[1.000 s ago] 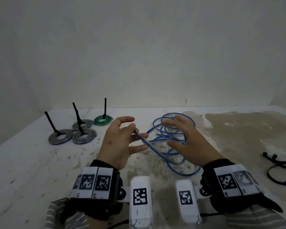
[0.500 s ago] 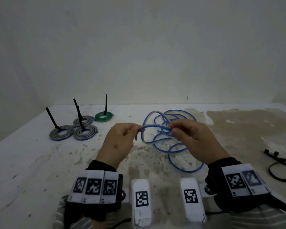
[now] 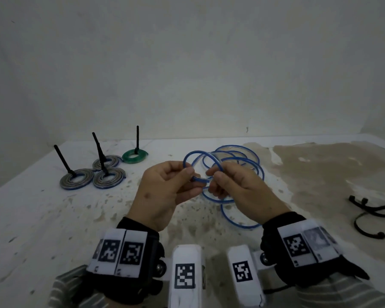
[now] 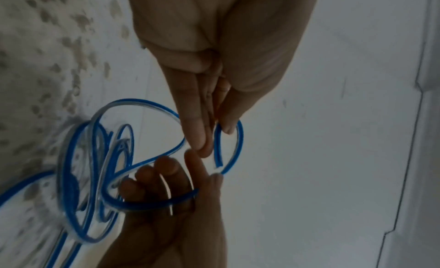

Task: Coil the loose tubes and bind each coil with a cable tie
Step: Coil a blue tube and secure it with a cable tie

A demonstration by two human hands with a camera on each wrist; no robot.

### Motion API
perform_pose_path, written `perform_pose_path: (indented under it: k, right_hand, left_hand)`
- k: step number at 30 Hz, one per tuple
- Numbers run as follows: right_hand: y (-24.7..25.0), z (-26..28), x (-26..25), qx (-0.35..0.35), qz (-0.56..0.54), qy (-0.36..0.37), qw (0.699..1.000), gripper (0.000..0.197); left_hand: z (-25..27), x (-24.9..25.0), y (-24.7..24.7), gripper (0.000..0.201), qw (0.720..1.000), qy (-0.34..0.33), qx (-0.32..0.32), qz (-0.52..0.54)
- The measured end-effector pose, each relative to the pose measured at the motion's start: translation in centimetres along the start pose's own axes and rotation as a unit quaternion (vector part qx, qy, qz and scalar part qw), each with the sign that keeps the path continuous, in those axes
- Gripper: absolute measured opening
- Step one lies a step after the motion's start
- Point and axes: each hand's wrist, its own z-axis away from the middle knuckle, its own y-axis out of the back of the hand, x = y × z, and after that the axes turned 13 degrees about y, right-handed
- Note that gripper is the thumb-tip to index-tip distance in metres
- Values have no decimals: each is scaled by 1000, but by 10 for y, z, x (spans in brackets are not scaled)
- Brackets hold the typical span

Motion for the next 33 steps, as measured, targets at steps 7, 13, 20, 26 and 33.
perform_pose_path:
  k: [7,13,20,26,33]
  right_hand:
    - [0,1,-11,38,-85,13,996,18]
    - [3,1,-7,73,-50,40,995,20]
    - [3,1,-11,70,-67,32,995,29]
    - [-2,1,-9,61,-179,-9,982,17]
    - [-5,2,-9,19,-148,-27,988,9]
  left_hand:
    - [-1,-9,-10,9,999,23,-16,38]
    - [0,-8,-11,9,995,55,-46,66]
    - [1,-18,-12,19,972,-3,-12,-235]
    - [3,-15,-12,24,943,25,-35,-331]
    - [5,-4,2,43,939,-85,-62,-327]
